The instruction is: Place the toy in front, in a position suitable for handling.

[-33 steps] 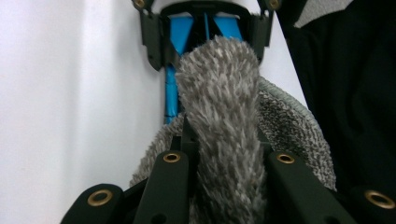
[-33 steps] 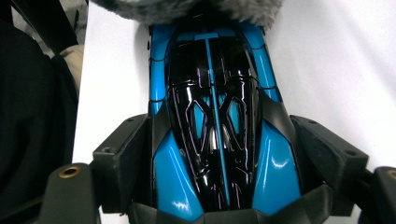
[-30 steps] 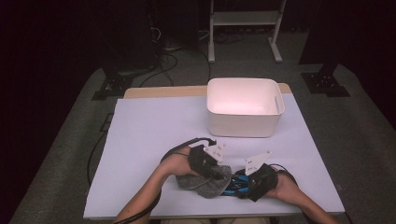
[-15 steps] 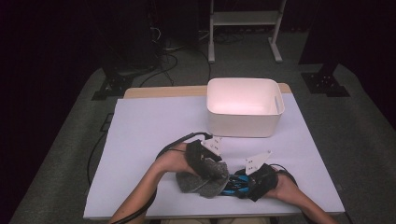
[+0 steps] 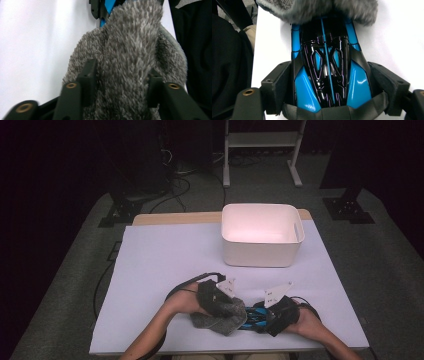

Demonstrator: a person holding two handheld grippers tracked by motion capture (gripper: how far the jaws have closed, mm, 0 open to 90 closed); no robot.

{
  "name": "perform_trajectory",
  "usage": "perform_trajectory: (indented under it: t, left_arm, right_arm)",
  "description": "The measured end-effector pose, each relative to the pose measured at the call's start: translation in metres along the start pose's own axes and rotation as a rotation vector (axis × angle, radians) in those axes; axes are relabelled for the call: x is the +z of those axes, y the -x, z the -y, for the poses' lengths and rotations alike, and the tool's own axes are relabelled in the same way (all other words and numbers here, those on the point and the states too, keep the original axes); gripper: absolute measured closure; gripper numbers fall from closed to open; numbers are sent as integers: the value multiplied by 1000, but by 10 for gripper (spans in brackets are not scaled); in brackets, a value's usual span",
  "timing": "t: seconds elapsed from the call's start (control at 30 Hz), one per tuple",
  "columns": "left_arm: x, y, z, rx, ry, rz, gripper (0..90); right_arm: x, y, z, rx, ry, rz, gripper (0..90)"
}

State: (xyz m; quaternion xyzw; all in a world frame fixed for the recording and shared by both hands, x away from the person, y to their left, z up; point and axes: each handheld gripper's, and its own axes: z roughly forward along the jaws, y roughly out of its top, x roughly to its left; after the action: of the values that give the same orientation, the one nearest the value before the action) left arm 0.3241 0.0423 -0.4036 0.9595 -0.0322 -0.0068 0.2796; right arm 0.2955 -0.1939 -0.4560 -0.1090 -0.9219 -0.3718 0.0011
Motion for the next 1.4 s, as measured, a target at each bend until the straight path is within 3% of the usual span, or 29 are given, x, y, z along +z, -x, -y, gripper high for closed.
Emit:
perform_trajectory:
  t: [0.03, 0.13, 0.43, 0.6, 0.8, 1.0, 1.07, 1.23, 1.4]
  left_arm:
    - [0, 0, -1, 2, 7, 10, 684]
    - [3, 1, -7, 20, 21, 39, 732]
    - [23, 1, -50, 96, 31, 84, 749]
    - [30, 0, -56, 117, 32, 105, 750]
    - [14, -1, -28, 69, 40, 93, 751]
    - [-1, -1, 10, 7, 8, 67, 752]
    - [-7, 0, 21, -7, -9, 37, 754]
    - [-33, 1, 51, -66, -24, -7, 753]
    - [-66, 1, 77, -135, 3, -68, 752]
  right_arm:
    - [0, 0, 0, -3, 2, -2, 220]
    - [0, 1, 2, -15, 12, -5, 224]
    - [1, -1, 3, -7, 24, 3, 221]
    - [1, -2, 4, 0, 35, 6, 222]
    - [1, -1, 4, -9, 33, -2, 224]
    - [1, -1, 4, -9, 29, -3, 223]
    - [1, -1, 4, -8, 27, -4, 223]
    - [1, -1, 4, -7, 29, -3, 223]
    - [1, -1, 4, -5, 29, -4, 223]
